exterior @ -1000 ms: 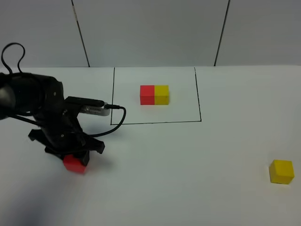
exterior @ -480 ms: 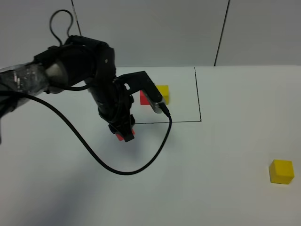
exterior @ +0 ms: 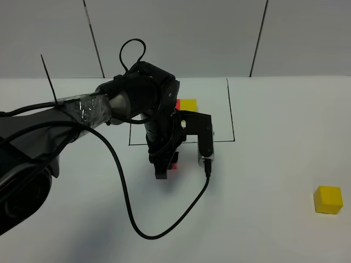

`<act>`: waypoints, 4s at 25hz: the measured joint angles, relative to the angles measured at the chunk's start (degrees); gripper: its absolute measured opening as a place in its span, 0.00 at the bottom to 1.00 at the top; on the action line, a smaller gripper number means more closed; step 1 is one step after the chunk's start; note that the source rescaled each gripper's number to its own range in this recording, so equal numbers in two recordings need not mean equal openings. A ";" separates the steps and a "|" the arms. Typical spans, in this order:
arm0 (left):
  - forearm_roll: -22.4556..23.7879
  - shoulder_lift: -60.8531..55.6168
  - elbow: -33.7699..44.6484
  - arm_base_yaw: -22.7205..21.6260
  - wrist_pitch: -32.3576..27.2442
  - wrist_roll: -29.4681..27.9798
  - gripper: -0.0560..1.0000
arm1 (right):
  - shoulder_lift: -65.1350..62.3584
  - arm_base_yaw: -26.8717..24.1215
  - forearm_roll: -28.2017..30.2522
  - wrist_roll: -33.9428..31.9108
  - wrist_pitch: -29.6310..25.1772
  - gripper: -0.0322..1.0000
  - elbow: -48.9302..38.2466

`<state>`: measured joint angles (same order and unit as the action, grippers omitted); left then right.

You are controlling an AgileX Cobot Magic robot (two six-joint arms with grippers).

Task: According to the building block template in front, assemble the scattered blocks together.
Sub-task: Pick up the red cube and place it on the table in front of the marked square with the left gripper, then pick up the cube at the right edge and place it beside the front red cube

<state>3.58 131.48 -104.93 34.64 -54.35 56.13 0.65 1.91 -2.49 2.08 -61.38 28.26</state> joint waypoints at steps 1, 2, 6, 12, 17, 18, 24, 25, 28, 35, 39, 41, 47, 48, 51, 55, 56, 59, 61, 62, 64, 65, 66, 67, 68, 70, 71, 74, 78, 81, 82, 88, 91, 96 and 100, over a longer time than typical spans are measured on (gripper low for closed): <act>0.00 0.13 0.00 0.00 0.07 0.74 0.06 | 0.00 0.00 0.00 0.00 0.00 0.77 0.00; 0.00 0.13 0.00 0.00 0.14 1.23 0.06 | 0.00 0.00 0.00 0.00 0.00 0.76 0.00; 0.00 0.24 -0.07 0.00 1.90 2.45 0.06 | 0.00 0.00 0.00 0.00 0.00 0.74 0.00; -2.49 2.54 -0.09 0.01 3.55 2.64 0.06 | 0.00 0.00 0.00 0.00 0.00 0.74 0.00; -2.67 2.95 -0.38 0.01 2.93 2.64 0.06 | 0.00 0.00 0.00 0.00 0.00 0.74 0.00; -2.67 2.95 -0.42 0.01 2.87 2.64 0.06 | 0.00 0.00 0.00 0.00 0.00 0.74 0.00; -2.73 2.99 -0.48 0.01 3.05 2.64 0.06 | 0.00 0.00 0.00 0.00 0.00 0.74 0.00; -2.73 2.99 -0.48 0.01 3.10 2.64 0.06 | 0.00 0.00 0.00 0.00 0.00 0.74 0.00; -2.93 2.99 -0.48 0.01 3.70 2.45 0.06 | 0.00 0.00 0.00 0.00 0.00 0.74 0.00; -3.58 2.99 -0.48 0.01 5.81 0.38 0.06 | 0.00 0.00 0.00 0.00 0.00 0.74 0.00; -3.58 3.31 -0.48 0.01 5.95 0.33 0.40 | 0.00 0.00 0.00 0.00 0.00 0.74 0.00; -3.58 3.49 -0.48 0.01 6.00 0.27 0.64 | 0.00 0.00 0.00 0.00 0.00 0.74 0.00; -2.62 3.53 -0.48 0.01 7.28 0.22 0.98 | 0.00 0.00 0.00 0.00 0.00 0.74 0.00; -2.24 3.53 -0.48 0.01 7.56 0.16 1.00 | 0.00 0.00 0.00 0.00 0.00 0.74 0.00; -1.87 3.13 -0.48 0.01 7.79 -1.41 1.00 | 0.00 0.00 0.00 0.00 0.00 0.74 0.00; -1.87 -0.18 -0.48 0.01 7.01 -7.29 1.00 | 0.00 0.00 0.00 0.00 0.00 0.74 0.00; -1.87 -1.71 -0.48 0.01 6.69 -9.58 1.00 | 0.00 0.00 0.00 0.00 0.00 0.74 0.00; -1.87 -6.34 -0.48 -0.05 4.14 -16.77 1.00 | 0.00 0.00 0.00 0.00 0.00 0.74 0.00; -1.67 -9.25 -0.48 -0.41 0.82 -20.17 1.00 | 0.00 0.00 0.00 0.00 0.00 0.74 0.00; -1.37 -10.29 -0.48 -0.77 -0.58 -21.47 1.00 | 0.00 0.00 0.00 0.00 0.00 0.74 0.00; -0.95 -12.42 -0.48 -2.60 -3.19 -24.17 1.00 | 0.00 0.00 0.00 0.00 0.00 0.74 0.00; -0.90 -13.15 -0.48 -3.84 -3.99 -25.87 1.00 | 0.00 0.00 0.00 0.00 0.00 0.74 0.00; -0.84 -14.01 -0.48 -5.59 -4.58 -27.62 1.00 | 0.00 0.00 0.00 0.00 0.00 0.74 0.00; -0.75 -14.85 -0.48 -7.56 -5.28 -29.12 1.00 | 0.00 0.00 0.00 0.00 0.00 0.74 0.00; -0.73 -15.64 -0.48 -9.73 -5.96 -30.14 0.99 | 0.00 0.00 0.00 0.00 0.00 0.74 0.00; -0.68 -17.02 -0.23 -13.90 -7.18 -32.03 0.98 | 0.00 0.00 0.00 0.00 0.00 0.74 0.00; -0.68 -17.85 0.42 -16.20 -7.64 -32.44 0.98 | 0.00 0.00 0.00 0.00 0.00 0.74 0.00; -1.38 -20.95 4.37 -22.41 -6.58 -32.94 0.97 | 0.00 0.00 0.00 0.00 0.00 0.74 0.00; -2.96 -26.66 12.09 -29.65 0.21 -33.05 0.95 | 0.00 0.00 0.00 0.00 0.00 0.74 0.00; -3.02 -31.56 17.51 -33.20 3.74 -34.10 0.94 | 0.00 0.00 0.00 0.00 0.00 0.74 0.00; -3.02 -33.32 19.12 -33.96 4.25 -34.90 0.94 | 0.00 0.00 0.00 0.00 0.00 0.73 0.00; -2.96 -44.11 28.09 -34.48 3.53 -41.50 0.93 | 0.00 0.00 0.00 0.00 0.00 0.73 0.00; -2.96 -50.52 34.24 -34.48 3.23 -43.57 0.92 | 0.00 0.00 0.00 0.00 0.00 0.73 0.00; -4.01 -64.10 46.12 -34.48 3.94 -45.66 0.90 | 0.00 0.00 0.00 0.00 0.00 0.73 0.00; -5.09 -76.00 54.46 -34.48 4.49 -47.61 0.90 | 0.00 0.00 0.00 -0.05 0.00 0.73 0.00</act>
<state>-1.51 55.48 -50.47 0.16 -49.86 8.52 0.65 1.91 -2.49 2.03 -61.38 28.26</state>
